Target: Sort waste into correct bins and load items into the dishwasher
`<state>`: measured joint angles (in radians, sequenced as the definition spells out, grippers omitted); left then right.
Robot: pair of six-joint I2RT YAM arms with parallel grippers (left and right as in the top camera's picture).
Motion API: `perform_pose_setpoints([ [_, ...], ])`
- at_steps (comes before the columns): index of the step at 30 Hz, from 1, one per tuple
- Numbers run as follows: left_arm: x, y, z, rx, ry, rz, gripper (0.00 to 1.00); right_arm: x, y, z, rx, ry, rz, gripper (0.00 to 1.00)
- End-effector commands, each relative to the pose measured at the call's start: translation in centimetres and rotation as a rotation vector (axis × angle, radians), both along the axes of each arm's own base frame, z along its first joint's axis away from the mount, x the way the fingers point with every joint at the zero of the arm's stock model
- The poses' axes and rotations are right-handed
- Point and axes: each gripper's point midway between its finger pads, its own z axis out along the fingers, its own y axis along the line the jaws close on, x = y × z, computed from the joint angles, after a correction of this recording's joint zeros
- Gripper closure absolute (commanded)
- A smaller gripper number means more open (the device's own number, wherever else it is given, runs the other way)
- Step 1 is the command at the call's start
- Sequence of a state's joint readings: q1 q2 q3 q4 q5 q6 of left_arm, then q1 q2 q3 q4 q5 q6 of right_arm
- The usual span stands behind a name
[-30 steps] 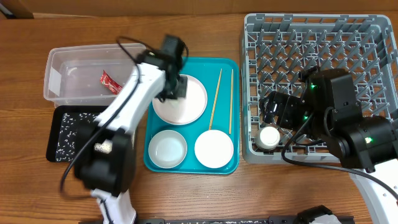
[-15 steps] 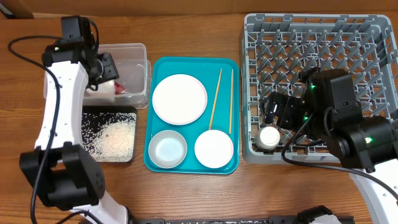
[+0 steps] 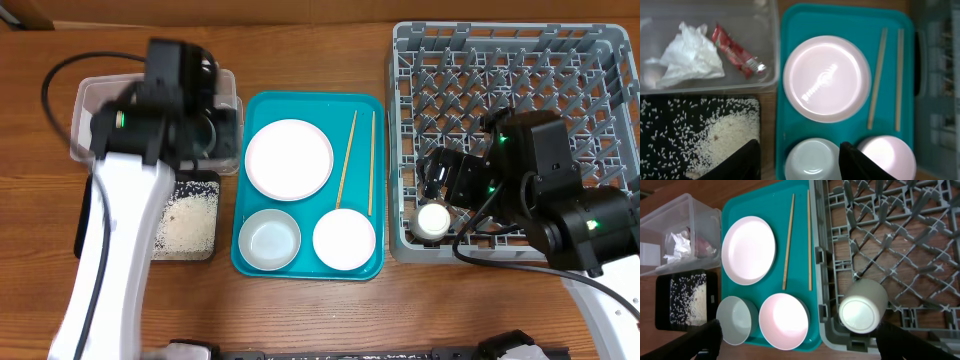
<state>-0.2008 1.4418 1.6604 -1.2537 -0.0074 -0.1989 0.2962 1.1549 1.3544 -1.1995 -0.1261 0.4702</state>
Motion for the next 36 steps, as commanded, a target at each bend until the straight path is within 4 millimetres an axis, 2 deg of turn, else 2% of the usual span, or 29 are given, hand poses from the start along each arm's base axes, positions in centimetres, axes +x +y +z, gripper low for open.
perform_pose_setpoints([
  [1, -3.5, 0.0, 5.0, 0.063, -0.171, 0.004, 0.43, 0.6, 0.0, 0.0, -0.006, -0.008, -0.001, 0.00],
  [2, -4.5, 0.3, 6.2, 0.085, -0.217, 0.018, 0.38, 0.6, 0.0, 0.0, -0.007, -0.005, -0.001, 0.00],
  [3, -5.5, 0.6, 7.2, 0.102, -0.258, 0.022, 0.15, 0.6, 0.0, -0.1, -0.008, -0.002, -0.001, 0.00],
  [4, -6.5, 0.7, 8.1, 0.109, -0.292, 0.015, 0.00, 0.7, 0.0, -0.2, -0.009, 0.000, -0.001, 0.00],
  [6, -9.0, -0.5, 9.6, 0.039, -0.344, -0.060, 0.00, 0.8, 0.1, -0.3, -0.010, 0.006, -0.001, 0.00],
  [9, -11.0, -0.8, 11.1, -0.020, -0.399, -0.100, 0.00, 0.8, 0.1, -0.4, -0.011, 0.008, -0.001, 0.00],
  [12, -12.4, -0.2, 12.2, -0.041, -0.447, -0.097, 0.00, 0.8, 0.1, -0.5, -0.011, 0.009, -0.001, 0.00],
  [16, -13.1, 0.2, 12.6, -0.049, -0.467, -0.095, 0.00, 0.8, 0.1, -0.5, -0.011, 0.009, -0.001, 0.00],
  [21, -12.4, 2.2, 11.5, 0.089, -0.466, -0.075, 0.00, 0.8, 0.1, -0.5, -0.011, 0.009, -0.001, 0.00],
  [24, -11.4, 3.1, 10.3, 0.063, -0.499, -0.017, 0.00, 0.8, 0.1, -0.5, -0.011, 0.009, -0.001, 0.00],
  [30, -10.1, 1.2, 7.6, -0.024, -0.727, -0.155, 0.00, 0.8, 0.1, -0.5, -0.011, 0.009, -0.001, 0.00],
  [36, -10.2, 1.1, 4.5, -0.061, -0.947, -0.158, 0.00, 0.8, 0.1, -0.5, -0.011, 0.009, -0.001, 0.00],
])
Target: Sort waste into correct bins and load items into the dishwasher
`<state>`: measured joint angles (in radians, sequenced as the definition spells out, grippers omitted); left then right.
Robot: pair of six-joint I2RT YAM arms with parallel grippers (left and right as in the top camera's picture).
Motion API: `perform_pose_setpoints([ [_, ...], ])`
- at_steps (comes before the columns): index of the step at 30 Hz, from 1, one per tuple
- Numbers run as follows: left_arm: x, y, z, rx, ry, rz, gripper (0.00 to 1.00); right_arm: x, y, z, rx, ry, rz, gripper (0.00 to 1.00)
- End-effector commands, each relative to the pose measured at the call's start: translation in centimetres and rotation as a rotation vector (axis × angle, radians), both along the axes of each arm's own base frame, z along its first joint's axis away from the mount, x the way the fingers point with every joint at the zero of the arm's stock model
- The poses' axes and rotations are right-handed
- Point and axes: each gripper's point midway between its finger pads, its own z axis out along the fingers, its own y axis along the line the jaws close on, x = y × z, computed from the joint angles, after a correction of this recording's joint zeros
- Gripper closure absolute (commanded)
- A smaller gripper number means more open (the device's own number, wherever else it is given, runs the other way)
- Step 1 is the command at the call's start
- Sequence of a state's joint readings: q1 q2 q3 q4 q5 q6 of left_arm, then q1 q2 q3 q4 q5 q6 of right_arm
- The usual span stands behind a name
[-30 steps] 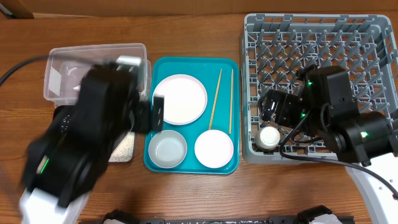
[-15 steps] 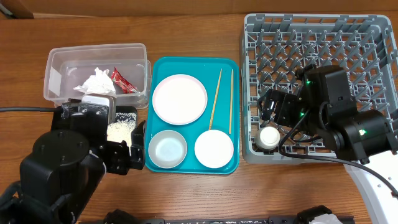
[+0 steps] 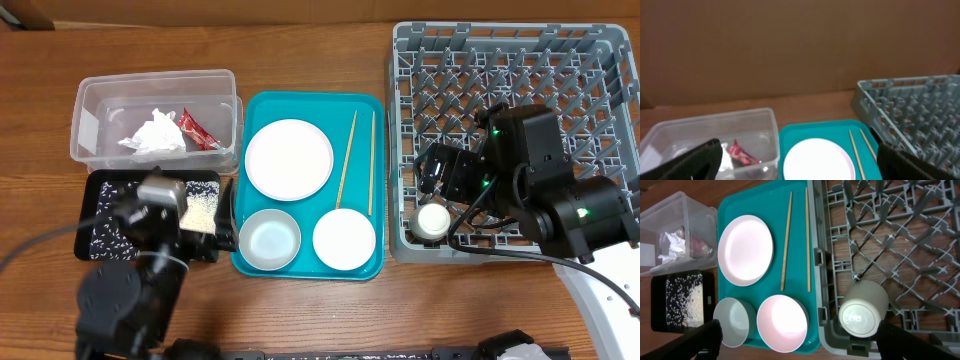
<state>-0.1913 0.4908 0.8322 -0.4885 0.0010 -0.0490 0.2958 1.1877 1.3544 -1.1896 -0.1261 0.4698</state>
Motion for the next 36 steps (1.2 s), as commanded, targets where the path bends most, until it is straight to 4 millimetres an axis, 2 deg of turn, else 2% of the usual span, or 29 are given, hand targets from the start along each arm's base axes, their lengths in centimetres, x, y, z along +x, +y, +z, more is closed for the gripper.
perform_pose_setpoints([
  [1, -0.8, -0.9, -2.5, 0.014, -0.089, -0.067, 0.00, 0.2, -0.1, 0.3, -0.004, -0.013, 0.000, 0.00],
  [10, -0.7, -0.9, -7.9, -0.012, -0.270, -0.066, 0.00, 0.2, -0.1, 0.3, -0.004, -0.013, 0.000, 0.00],
  [19, 0.1, -1.6, -14.5, -0.015, -0.239, -0.111, 0.00, 0.2, -0.1, 0.3, -0.004, -0.013, 0.000, 0.00],
  [24, 0.1, -1.6, -15.5, -0.017, -0.191, -0.111, 0.00, 0.2, -0.1, 0.3, -0.004, -0.013, 0.000, 0.00],
  [28, 0.1, -1.6, -18.0, -0.008, -0.089, -0.112, 0.00, 0.2, -0.1, 0.3, -0.004, -0.013, 0.000, 0.00],
  [36, 0.2, -1.5, -18.3, -0.006, -0.079, -0.104, 0.00, 0.2, -0.1, 0.3, -0.004, -0.013, 0.000, 0.00],
])
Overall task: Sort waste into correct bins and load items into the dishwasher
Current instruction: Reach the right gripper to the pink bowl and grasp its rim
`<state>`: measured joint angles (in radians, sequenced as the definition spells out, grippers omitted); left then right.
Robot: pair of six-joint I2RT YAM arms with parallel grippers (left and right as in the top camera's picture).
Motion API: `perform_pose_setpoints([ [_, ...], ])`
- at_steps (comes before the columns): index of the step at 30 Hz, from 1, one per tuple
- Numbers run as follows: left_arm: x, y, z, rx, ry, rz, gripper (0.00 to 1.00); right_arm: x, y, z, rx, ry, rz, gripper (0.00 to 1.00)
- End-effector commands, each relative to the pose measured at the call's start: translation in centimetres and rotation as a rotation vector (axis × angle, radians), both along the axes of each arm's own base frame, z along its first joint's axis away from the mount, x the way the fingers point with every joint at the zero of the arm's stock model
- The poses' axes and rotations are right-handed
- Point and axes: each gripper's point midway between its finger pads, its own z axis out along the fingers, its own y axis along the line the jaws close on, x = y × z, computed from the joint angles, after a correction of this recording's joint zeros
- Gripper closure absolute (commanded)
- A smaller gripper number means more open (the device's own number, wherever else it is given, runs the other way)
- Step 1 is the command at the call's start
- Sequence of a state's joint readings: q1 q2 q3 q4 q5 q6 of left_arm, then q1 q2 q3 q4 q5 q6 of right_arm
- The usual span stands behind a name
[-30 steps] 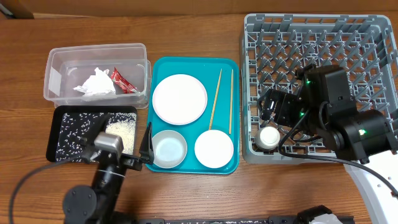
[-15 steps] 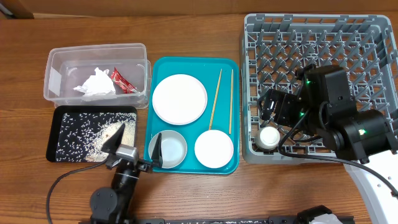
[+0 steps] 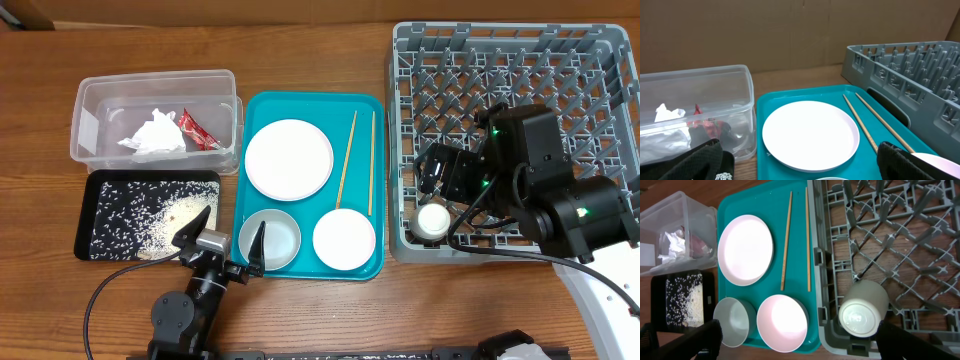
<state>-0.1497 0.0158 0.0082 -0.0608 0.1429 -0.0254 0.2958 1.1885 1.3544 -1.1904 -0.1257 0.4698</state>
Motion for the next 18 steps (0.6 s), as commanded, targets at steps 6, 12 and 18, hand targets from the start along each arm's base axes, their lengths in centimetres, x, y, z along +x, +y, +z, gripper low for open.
perform_pose_setpoints([
  [6, 0.0, 0.0, -0.1, 0.000, 0.001, -0.002, 0.00, 0.2, -0.1, 0.3, -0.004, -0.014, 0.000, 0.00],
  [12, 0.0, 0.0, -0.1, 0.000, 0.001, -0.002, 0.00, 1.2, 1.5, 1.7, 0.084, -0.071, 0.034, 0.00],
  [18, 0.0, 0.0, -0.1, 0.000, 0.001, -0.002, 0.00, -2.1, 6.5, 0.1, 0.112, 0.009, 0.277, 0.16],
])
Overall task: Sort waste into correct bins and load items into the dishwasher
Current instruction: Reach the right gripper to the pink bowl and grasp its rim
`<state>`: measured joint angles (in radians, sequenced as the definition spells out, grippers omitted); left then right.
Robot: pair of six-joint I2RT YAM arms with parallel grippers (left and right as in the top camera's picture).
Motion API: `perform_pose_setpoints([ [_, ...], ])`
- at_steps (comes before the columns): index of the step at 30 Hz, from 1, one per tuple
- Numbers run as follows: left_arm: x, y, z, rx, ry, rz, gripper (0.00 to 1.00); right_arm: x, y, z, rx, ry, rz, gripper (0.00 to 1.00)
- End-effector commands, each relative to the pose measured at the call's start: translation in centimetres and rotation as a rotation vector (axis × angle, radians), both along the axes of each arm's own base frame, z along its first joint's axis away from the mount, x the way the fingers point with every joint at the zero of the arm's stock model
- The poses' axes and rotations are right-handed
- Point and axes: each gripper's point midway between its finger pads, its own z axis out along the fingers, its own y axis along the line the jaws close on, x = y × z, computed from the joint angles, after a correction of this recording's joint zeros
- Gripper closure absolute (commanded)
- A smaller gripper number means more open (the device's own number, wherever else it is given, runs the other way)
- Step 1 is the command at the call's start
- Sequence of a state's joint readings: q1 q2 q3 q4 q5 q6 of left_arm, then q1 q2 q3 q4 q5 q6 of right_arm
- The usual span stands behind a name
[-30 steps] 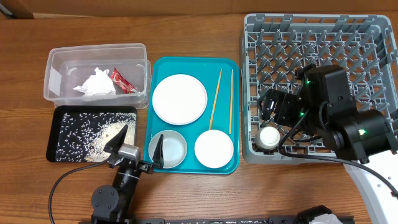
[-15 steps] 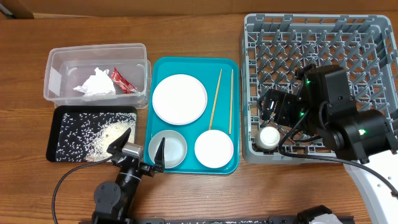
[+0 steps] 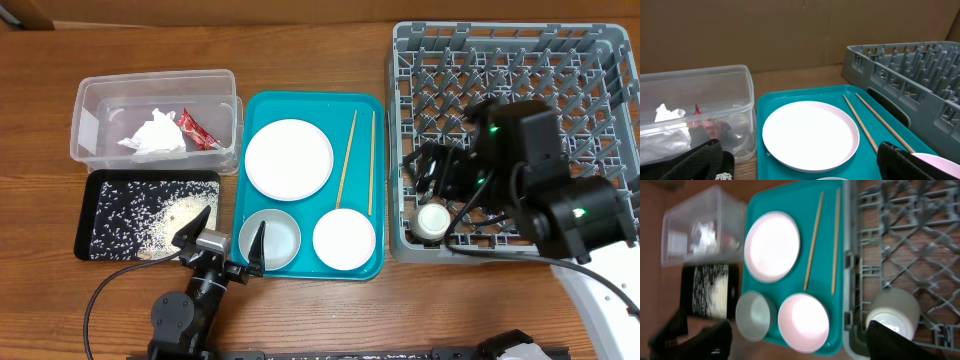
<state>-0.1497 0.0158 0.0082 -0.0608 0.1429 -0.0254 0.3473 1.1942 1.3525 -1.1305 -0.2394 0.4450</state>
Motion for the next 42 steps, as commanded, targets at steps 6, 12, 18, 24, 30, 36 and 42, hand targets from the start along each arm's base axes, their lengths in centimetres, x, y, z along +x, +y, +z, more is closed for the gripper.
perform_pose_setpoints([
  [6, 0.0, 0.0, -0.1, 0.000, 0.001, -0.002, 0.00, -4.2, 7.8, -6.2, -0.259, 0.024, 0.261, 0.34],
  [12, 0.0, 0.0, -0.1, 0.000, 0.002, -0.002, 0.00, -3.6, 10.0, -12.3, -0.483, 0.041, 0.422, 0.41],
  [18, 0.0, 0.0, -0.1, 0.000, 0.001, -0.002, 0.00, -0.4, 9.3, -18.2, -0.651, 0.079, 0.544, 0.37],
  [24, 0.0, 0.0, -0.1, 0.000, 0.001, -0.002, 0.00, 1.2, 8.1, -22.7, -0.675, 0.166, 0.633, 0.40],
  [30, 0.0, 0.0, -0.1, 0.000, 0.002, -0.002, 0.00, -0.7, 8.5, -23.4, -0.585, 0.238, 0.757, 0.80],
  [36, 0.0, 0.0, -0.1, 0.000, 0.001, -0.002, 0.00, -1.9, 7.4, -22.9, -0.609, 0.308, 0.738, 0.96],
  [42, 0.0, 0.0, -0.1, 0.000, 0.001, -0.002, 0.00, 0.1, 7.4, -17.2, -0.607, 0.217, 0.570, 0.96],
])
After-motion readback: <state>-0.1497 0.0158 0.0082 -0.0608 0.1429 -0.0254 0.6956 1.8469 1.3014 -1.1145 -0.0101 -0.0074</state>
